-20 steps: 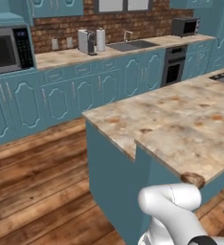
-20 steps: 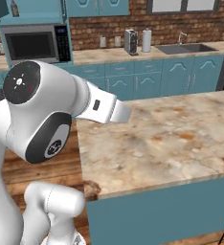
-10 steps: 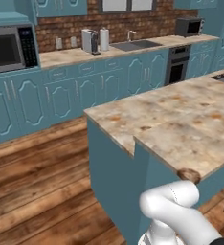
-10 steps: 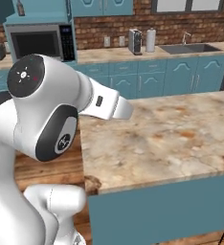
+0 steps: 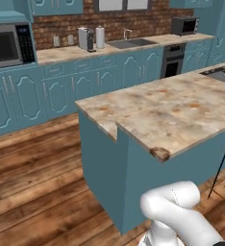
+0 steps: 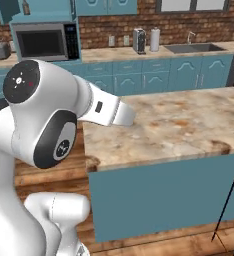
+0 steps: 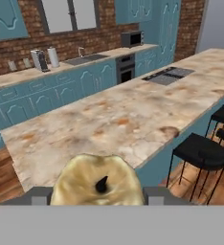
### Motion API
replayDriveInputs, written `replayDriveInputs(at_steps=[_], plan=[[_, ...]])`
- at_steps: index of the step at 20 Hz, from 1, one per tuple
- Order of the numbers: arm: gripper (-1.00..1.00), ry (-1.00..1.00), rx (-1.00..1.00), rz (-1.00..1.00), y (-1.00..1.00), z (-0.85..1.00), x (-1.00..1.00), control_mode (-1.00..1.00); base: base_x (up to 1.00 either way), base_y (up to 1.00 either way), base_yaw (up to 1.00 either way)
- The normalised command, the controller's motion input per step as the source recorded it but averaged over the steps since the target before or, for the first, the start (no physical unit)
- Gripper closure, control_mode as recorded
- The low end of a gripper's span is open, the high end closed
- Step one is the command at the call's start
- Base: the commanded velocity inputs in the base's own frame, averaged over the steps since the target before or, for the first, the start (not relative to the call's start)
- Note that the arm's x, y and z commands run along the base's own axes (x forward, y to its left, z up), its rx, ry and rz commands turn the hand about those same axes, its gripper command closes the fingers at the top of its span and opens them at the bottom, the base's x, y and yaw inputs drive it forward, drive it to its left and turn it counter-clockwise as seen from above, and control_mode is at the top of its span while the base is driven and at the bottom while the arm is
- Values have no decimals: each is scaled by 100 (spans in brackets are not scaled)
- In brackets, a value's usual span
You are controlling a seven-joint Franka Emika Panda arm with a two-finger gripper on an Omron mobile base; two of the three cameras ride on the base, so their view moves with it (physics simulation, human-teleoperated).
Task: Get the candle and the liquor from the cabinet and move them to the dining counter.
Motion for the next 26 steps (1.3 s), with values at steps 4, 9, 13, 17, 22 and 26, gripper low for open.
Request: replayDriveInputs(at_steps=[4, 9, 13, 17, 22, 26], plan=[[100, 0, 0, 0, 0, 0, 0, 100, -67, -49, 0], [100, 0, 0, 0, 0, 0, 0, 100, -1, -61, 8], [100, 0, 0, 0, 0, 0, 0, 100, 13, -66, 16], [100, 0, 0, 0, 0, 0, 0, 100, 14, -68, 19], [100, 0, 0, 0, 0, 0, 0, 100, 18, -68, 19], [100, 0, 0, 0, 0, 0, 0, 100, 36, -59, 18]])
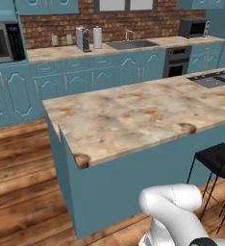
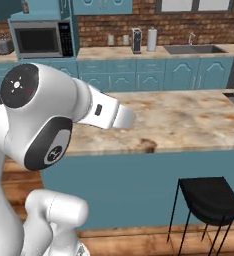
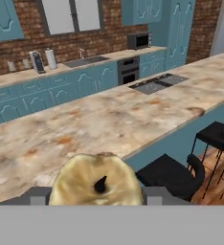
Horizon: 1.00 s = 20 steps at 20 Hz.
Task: Get the candle and the liquor from the cabinet and move them to the dining counter.
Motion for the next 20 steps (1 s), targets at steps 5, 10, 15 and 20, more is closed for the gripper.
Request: replayDriveInputs(at_steps=[5, 10, 15, 20], plan=[[100, 0, 0, 0, 0, 0, 0, 100, 54, -38, 22], [100, 1, 0, 5, 0, -12, 29, -100, 42, -8, 13], [100, 6, 0, 16, -7, -49, 65, -100, 0, 0, 0], [100, 10, -1, 16, -34, -42, 42, -100, 0, 0, 0]])
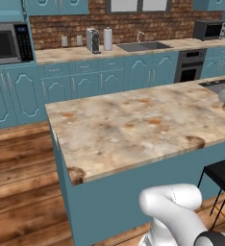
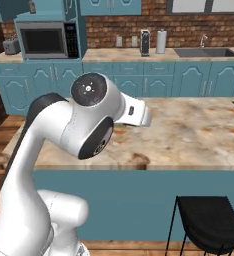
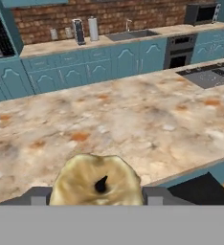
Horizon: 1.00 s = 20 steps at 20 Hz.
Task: Get the candle and the liquor from the cabinet and move them to the dining counter.
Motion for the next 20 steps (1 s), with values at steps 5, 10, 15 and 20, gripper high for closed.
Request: replayDriveInputs(at_steps=[5, 10, 15, 20], plan=[[100, 7, -6, 14, -25, -43, 34, -100, 0, 0, 0], [100, 0, -6, 8, -27, -35, 24, -100, 0, 0, 0], [100, -6, -8, 0, -19, -40, 19, -100, 0, 0, 0], [100, -6, -1, 2, -15, -36, 49, -100, 0, 0, 0]])
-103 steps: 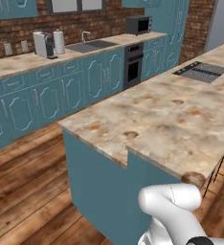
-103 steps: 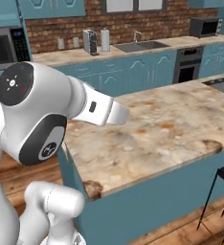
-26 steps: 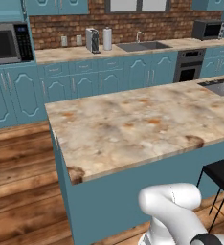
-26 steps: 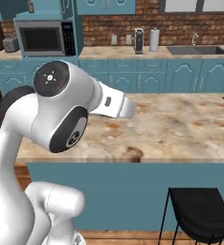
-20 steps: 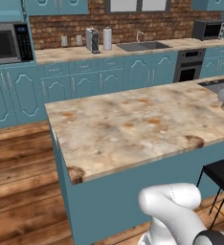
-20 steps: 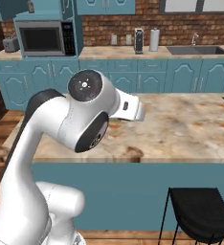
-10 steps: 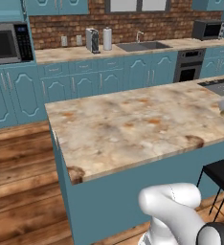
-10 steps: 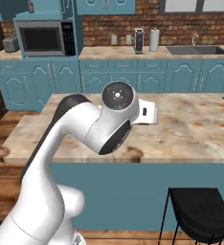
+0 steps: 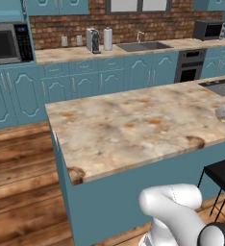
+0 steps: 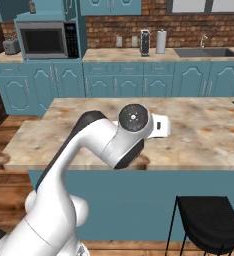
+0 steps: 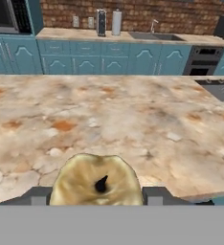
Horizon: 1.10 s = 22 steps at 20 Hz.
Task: Get the candle and the liquor from the cabinet and move them to the dining counter.
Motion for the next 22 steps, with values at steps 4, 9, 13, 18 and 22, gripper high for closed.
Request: replayDriveInputs(at_steps=[4, 9, 13, 18, 22], plan=[[100, -2, 0, 0, -13, -30, 59, -100, 0, 0, 0], [100, 0, -2, 0, -8, -29, 58, -100, 0, 0, 0], [100, 0, -3, 1, -15, -35, 48, -100, 0, 0, 0], [100, 0, -4, 1, -21, -39, 39, -100, 0, 0, 0], [100, 0, -3, 1, -24, -37, 33, -100, 0, 0, 0]])
